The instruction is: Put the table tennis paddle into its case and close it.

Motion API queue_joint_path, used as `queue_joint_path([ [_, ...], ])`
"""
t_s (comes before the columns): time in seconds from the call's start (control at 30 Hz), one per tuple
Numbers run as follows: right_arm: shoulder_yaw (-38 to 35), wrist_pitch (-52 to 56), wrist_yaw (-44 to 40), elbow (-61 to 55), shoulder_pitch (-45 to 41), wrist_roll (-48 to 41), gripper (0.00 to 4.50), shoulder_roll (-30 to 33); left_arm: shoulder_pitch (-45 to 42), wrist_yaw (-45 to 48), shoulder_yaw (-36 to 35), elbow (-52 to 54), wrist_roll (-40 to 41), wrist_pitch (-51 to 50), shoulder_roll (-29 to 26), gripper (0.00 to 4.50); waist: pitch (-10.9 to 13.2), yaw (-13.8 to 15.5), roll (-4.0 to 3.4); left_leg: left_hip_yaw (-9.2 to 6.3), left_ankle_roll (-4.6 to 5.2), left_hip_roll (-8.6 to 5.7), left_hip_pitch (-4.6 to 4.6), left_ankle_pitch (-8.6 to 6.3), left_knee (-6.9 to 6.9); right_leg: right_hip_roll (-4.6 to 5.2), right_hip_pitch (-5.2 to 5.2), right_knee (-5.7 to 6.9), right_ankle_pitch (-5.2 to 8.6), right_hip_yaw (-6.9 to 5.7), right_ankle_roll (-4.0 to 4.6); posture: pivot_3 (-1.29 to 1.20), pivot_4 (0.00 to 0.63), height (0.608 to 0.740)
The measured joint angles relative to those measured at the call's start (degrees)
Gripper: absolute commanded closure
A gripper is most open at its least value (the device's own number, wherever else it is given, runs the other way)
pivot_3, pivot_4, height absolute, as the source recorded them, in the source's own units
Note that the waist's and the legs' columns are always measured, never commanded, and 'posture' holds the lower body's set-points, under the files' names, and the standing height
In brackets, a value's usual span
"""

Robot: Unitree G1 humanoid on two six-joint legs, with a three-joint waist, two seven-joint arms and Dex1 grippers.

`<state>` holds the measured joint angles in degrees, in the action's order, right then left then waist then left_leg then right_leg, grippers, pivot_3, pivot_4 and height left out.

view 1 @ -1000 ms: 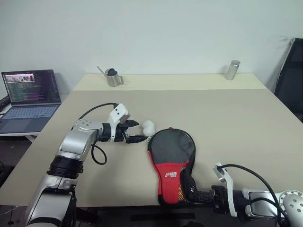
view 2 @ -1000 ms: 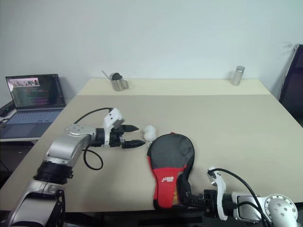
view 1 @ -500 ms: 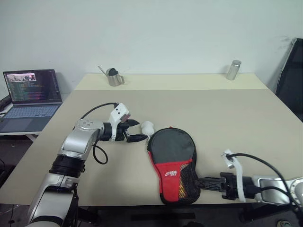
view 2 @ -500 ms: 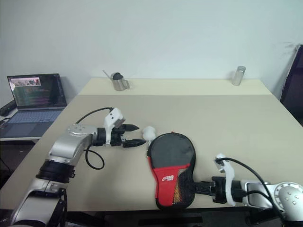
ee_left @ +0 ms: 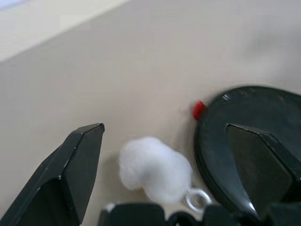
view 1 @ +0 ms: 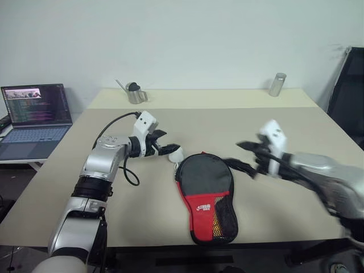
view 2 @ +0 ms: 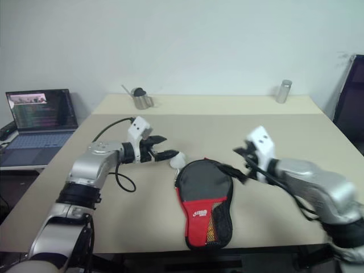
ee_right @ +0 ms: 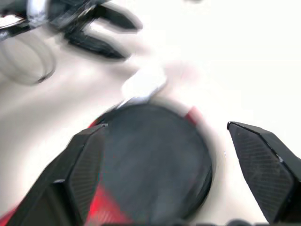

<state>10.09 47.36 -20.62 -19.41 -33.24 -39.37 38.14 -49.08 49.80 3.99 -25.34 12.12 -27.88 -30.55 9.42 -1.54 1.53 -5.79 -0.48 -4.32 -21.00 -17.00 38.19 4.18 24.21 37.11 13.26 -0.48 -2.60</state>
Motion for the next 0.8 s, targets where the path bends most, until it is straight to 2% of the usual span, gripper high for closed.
queue_joint_path([
  [0.1,7.50,-5.62,1.58,4.96,0.09,10.15,0.06,-6.37,-0.27,-3.56,-0.20,-1.96,-0.67,-0.84,1.61,0.00,0.00,0.21,0.00,-0.08,-0.02,-0.10,-0.42,-0.01,-0.01,0.05,0.34,-0.11,0.00,-0.05,0.00,0.00,0.150,0.740],
  [0.2,9.07,-8.38,3.70,11.05,1.59,14.61,0.06,-14.98,-0.46,-6.84,-0.50,-3.38,-1.43,-1.58,4.17,0.00,-0.04,0.15,0.05,-0.17,-0.05,-0.16,-1.20,-0.02,0.61,0.09,1.02,0.03,-0.03,-0.11,0.02,0.00,0.150,0.740],
  [0.3,9.80,-8.33,4.45,14.87,5.45,15.93,0.06,-21.41,-0.56,-9.30,-0.33,-3.55,-2.04,-2.03,7.39,0.00,-0.02,0.11,0.03,-0.28,-0.06,-0.18,-1.44,-0.03,0.67,0.09,1.12,0.11,-0.06,-0.17,0.05,0.00,0.150,0.740],
  [0.4,9.37,-7.54,3.80,15.31,5.73,17.25,0.06,-22.44,-0.71,-11.30,0.33,-3.92,-3.29,-2.59,8.73,0.00,-0.07,-0.02,-0.02,-0.25,-0.06,-0.18,-1.25,-0.02,0.74,-0.01,0.95,0.12,-0.26,-0.14,0.05,0.00,0.150,0.740],
  [0.57,9.76,-6.52,-0.62,15.46,6.21,19.24,0.06,-22.16,-0.75,-17.60,0.89,-7.89,-7.01,-4.24,9.59,0.00,-0.06,-0.25,-0.03,-0.19,0.14,-0.07,0.06,-0.14,0.53,-0.21,-0.18,0.14,-0.29,-0.12,0.04,0.00,0.150,0.740],
  [0.8,10.21,-6.41,-3.35,15.35,6.37,21.41,0.06,-23.56,-0.60,-21.53,0.21,-8.81,-7.98,-4.59,11.00,0.00,-0.07,-0.23,-0.03,-0.17,-0.05,-0.06,0.15,-0.03,0.58,-0.20,-0.21,0.23,-0.30,-0.07,0.04,0.00,0.150,0.740],
])
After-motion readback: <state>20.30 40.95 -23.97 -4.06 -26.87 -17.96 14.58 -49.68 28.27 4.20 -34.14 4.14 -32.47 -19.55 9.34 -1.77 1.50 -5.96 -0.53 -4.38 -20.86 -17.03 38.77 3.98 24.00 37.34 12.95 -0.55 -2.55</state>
